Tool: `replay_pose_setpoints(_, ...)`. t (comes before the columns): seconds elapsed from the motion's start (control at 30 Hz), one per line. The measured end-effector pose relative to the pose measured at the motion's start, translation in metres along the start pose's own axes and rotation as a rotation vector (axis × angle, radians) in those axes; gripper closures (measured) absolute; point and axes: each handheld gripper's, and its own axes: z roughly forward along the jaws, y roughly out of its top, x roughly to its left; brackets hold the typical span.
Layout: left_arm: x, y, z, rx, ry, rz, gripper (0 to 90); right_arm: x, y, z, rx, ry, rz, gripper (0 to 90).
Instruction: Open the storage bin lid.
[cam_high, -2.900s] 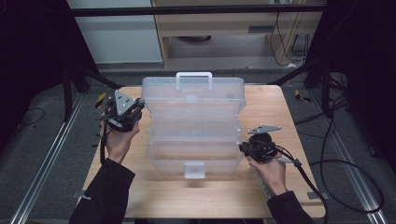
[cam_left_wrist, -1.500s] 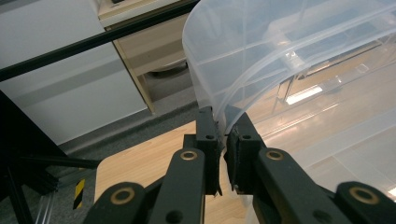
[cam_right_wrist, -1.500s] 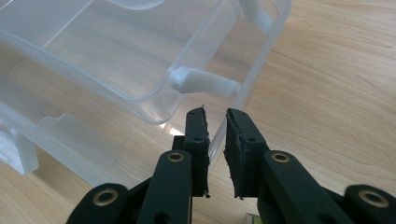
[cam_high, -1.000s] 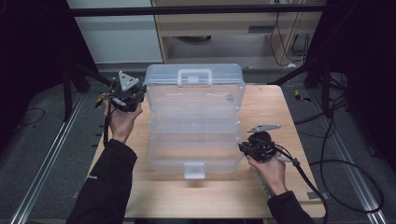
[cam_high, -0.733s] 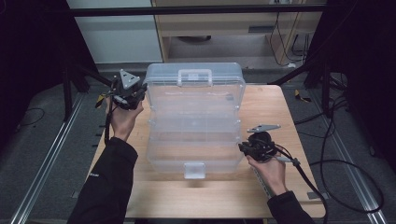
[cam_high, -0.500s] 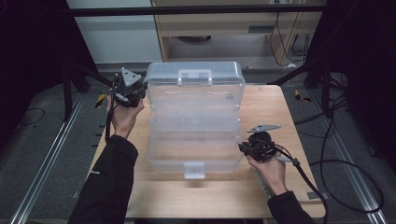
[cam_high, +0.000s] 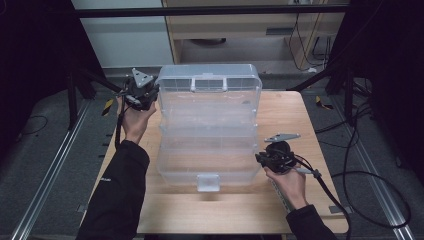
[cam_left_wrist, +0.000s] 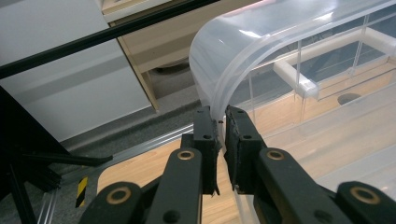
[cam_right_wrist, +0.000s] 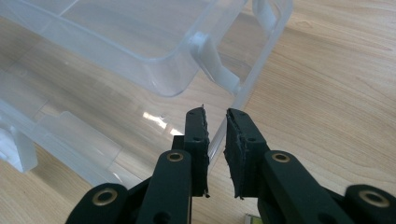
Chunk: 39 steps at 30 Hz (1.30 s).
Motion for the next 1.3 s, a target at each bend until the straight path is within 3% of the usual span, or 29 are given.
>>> replay_pose_setpoints(0.47,0.004,0.008,0.020,0.026,0.018,0.011,82.7,0.000,0.000,0.000,-0.001,-0.001,0.003,78.8)
replay_pose_setpoints(0.93,0.010,0.012,0.039,0.046,-0.007,-0.023,82.5,0.000,0.000,0.000,-0.002,-0.002,0.004,78.8)
replay_pose_setpoints(1.3,0.011,0.010,0.047,0.043,0.000,-0.029,81.4,0.000,0.000,0.000,-0.003,-0.001,0.004,78.7)
